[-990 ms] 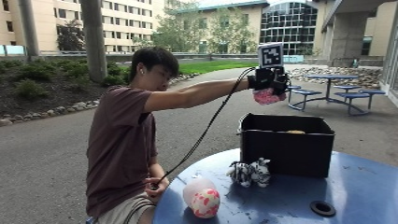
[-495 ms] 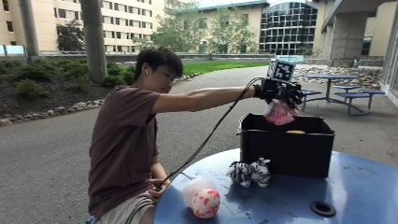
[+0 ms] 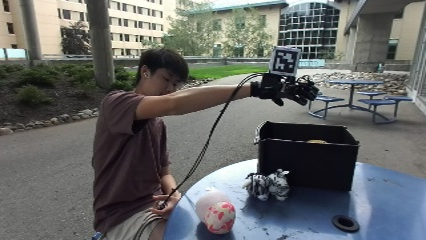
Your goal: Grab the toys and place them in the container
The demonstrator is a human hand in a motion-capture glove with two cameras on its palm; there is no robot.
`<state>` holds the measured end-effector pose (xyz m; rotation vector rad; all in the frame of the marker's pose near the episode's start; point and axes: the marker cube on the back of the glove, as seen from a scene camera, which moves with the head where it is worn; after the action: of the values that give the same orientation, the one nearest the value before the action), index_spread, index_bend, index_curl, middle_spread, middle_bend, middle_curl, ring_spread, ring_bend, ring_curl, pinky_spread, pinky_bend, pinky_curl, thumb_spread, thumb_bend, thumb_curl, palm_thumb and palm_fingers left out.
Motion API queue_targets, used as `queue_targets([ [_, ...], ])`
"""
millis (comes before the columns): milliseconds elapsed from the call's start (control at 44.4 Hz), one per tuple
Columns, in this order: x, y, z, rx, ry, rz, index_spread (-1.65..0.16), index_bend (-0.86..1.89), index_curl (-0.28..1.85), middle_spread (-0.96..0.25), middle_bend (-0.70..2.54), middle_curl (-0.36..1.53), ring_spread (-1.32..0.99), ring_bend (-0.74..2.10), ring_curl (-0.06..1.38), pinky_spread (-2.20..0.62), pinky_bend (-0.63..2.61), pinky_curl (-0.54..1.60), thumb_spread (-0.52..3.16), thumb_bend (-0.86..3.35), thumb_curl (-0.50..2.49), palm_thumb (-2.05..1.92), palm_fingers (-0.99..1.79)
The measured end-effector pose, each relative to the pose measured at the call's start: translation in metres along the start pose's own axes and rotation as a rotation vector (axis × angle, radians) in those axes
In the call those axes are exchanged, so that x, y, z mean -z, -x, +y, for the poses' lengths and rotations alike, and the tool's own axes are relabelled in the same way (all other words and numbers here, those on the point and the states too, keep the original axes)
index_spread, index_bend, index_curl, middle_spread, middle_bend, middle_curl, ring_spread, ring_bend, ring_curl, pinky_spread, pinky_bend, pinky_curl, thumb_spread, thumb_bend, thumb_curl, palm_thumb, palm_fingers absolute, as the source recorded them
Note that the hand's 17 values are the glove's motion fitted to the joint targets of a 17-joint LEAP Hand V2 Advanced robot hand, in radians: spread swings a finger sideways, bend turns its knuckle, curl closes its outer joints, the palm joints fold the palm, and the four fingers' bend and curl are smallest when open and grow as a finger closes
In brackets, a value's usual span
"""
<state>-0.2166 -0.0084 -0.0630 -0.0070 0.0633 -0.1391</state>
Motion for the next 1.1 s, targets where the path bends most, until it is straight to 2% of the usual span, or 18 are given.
queue_targets([
  [68, 0.003, -0.048, 0.021, -0.062, -0.006, -0.020, -0.14, 0.02, 0.12, 0.06, 0.13, 0.39, 0.00, 0.54, 0.31, 0.01, 1.11, 0.40, 1.23, -0.02, 0.68, 0.02, -0.39],
  [158, 0.002, -0.096, 0.053, 0.021, -0.006, -0.068, -0.14, 0.01, 0.11, 0.05, 0.13, 0.37, 0.00, 0.52, 0.30, 0.01, 1.07, 0.38, 1.26, -0.02, 0.62, 0.01, -0.36],
  [203, -0.004, -0.125, 0.067, 0.008, -0.001, -0.044, -0.15, 0.02, 0.11, 0.06, 0.13, 0.36, 0.00, 0.51, 0.30, 0.02, 1.05, 0.37, 1.27, -0.02, 0.60, 0.01, -0.35],
  [405, -0.051, -0.224, 0.121, -0.088, 0.045, 0.064, -0.20, 0.10, 0.12, 0.04, 0.13, 0.33, 0.00, 0.45, 0.29, 0.02, 0.98, 0.35, 1.30, -0.02, 0.51, -0.01, -0.26],
  [473, -0.080, -0.244, 0.135, -0.076, 0.062, 0.059, -0.22, 0.11, 0.13, 0.03, 0.13, 0.32, 0.00, 0.42, 0.28, 0.02, 0.96, 0.34, 1.29, -0.03, 0.49, -0.02, -0.24],
  [563, -0.119, -0.255, 0.146, -0.046, 0.071, 0.035, -0.24, 0.10, 0.13, 0.02, 0.13, 0.30, 0.00, 0.40, 0.28, 0.03, 0.95, 0.34, 1.28, -0.03, 0.46, -0.02, -0.23],
  [788, -0.239, -0.252, 0.144, -0.075, 0.052, -0.062, -0.21, 0.00, 0.10, 0.03, 0.14, 0.29, 0.01, 0.43, 0.29, 0.03, 1.01, 0.35, 1.27, -0.03, 0.41, -0.02, -0.26],
  [968, -0.322, -0.247, 0.152, -0.077, 0.195, -0.121, -0.20, 0.05, 0.09, 0.06, 0.13, 0.27, 0.03, 0.46, 0.31, 0.04, 1.08, 0.37, 1.29, 0.03, 0.40, 0.09, -0.22],
  [1013, -0.329, -0.244, 0.155, -0.075, 0.204, -0.120, -0.20, 0.08, 0.10, 0.07, 0.14, 0.27, 0.04, 0.48, 0.31, 0.03, 1.10, 0.38, 1.32, 0.07, 0.42, 0.17, -0.14],
  [1103, -0.337, -0.235, 0.160, -0.073, 0.196, -0.085, -0.21, 0.30, 0.16, 0.06, 0.14, 0.26, 0.01, 0.57, 0.33, -0.03, 1.08, 0.36, 1.39, 0.19, 0.45, 0.37, 0.19],
])
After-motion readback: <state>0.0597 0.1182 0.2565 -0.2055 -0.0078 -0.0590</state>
